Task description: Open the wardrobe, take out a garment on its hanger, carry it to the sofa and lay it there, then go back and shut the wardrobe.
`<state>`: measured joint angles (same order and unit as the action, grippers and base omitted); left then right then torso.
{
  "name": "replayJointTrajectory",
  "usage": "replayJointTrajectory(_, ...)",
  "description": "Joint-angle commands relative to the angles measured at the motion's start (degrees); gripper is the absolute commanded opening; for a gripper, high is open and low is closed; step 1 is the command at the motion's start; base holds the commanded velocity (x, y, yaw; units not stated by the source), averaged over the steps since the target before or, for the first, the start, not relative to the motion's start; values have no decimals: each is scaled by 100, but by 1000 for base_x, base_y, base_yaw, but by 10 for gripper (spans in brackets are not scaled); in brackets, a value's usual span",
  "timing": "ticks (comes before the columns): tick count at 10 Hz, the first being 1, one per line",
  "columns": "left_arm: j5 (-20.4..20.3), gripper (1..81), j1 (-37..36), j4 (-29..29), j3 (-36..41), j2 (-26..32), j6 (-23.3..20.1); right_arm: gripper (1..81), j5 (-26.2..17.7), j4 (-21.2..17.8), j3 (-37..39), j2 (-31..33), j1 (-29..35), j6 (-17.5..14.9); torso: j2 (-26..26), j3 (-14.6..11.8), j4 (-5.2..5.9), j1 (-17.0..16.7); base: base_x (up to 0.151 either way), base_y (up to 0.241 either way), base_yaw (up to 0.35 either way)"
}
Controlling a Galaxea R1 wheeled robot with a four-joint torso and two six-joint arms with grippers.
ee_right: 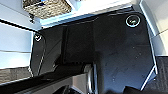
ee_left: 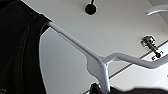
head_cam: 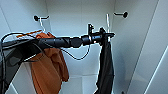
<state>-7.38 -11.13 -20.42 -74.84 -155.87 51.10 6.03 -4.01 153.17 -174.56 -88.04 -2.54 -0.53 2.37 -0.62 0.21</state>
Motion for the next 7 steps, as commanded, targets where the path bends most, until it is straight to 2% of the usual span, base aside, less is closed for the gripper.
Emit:
replayJointTrajectory(1, -229, 10, -974, 143, -13, -6, -30, 811, -313, -12, -43, -20, 265, -11, 0, 0, 0, 0, -87, 0, 0)
replayJointTrajectory(7, -291, 10, -684, 143, 250, 126, -65, 811, -313, -12, -34, -12, 256, -10, 0, 0, 0, -2, -97, 0, 0)
